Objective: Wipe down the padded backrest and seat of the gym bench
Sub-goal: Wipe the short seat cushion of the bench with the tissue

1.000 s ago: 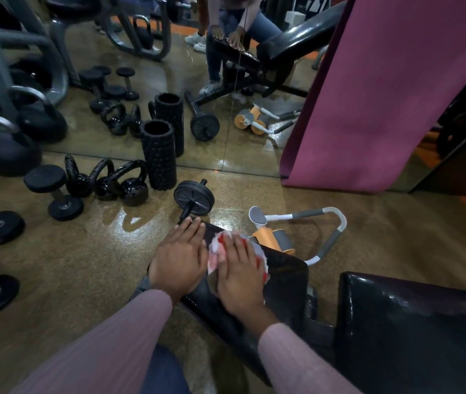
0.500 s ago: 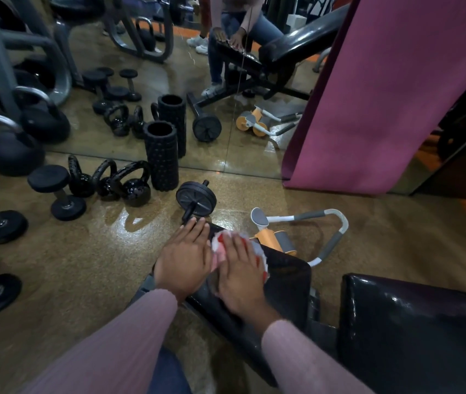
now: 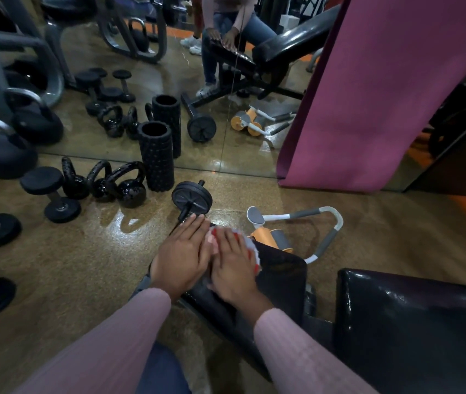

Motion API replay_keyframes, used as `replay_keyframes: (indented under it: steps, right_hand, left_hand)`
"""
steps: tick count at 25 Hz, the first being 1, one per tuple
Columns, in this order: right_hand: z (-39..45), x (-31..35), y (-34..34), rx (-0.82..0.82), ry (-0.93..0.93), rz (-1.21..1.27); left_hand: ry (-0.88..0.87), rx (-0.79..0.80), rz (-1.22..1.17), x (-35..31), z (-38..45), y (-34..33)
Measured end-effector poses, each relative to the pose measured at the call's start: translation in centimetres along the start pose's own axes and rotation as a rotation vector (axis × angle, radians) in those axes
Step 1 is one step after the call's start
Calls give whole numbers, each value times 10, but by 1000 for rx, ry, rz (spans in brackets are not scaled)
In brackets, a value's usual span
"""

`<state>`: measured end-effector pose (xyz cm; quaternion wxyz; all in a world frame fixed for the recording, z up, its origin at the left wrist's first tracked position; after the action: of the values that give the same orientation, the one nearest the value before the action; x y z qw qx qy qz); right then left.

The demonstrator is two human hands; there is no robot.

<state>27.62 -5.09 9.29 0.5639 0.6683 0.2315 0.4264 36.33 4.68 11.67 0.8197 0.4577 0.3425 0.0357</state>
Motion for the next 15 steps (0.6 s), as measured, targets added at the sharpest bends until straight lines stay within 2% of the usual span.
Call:
replay_keyframes:
  steps: [2, 4, 7, 10, 13, 15]
  right_hand:
    - [-14, -2, 8, -17, 121, 332]
    - [-36, -36, 16, -184, 41, 569]
    - [-92, -97, 1, -404, -254, 425]
    - [-136, -117, -31, -448, -298, 238]
    - [-133, -112, -38, -357, -270, 84]
    - [-127, -108, -32, -314, -192, 20]
  left_hand:
    - [-91, 21, -66, 1, -4, 6]
    - [-245, 147, -20, 0, -5, 11]
    - [-418, 386, 183, -22, 3, -3]
    - [-342, 574, 387, -47, 13, -33]
    - [-214, 554, 414, -45, 31, -27]
    - [-71, 469, 358, -28, 30, -14]
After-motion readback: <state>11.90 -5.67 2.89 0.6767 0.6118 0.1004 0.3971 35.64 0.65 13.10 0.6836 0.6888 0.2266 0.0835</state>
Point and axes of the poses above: each hand's wrist, its own z-axis towards the middle knuckle, its own y-axis out of the back of the hand, x = y × z, the point moved 1 cm from there along z, towards the middle knuckle, and after that the axes turned 13 degrees about -z, right-handed, at the moved point
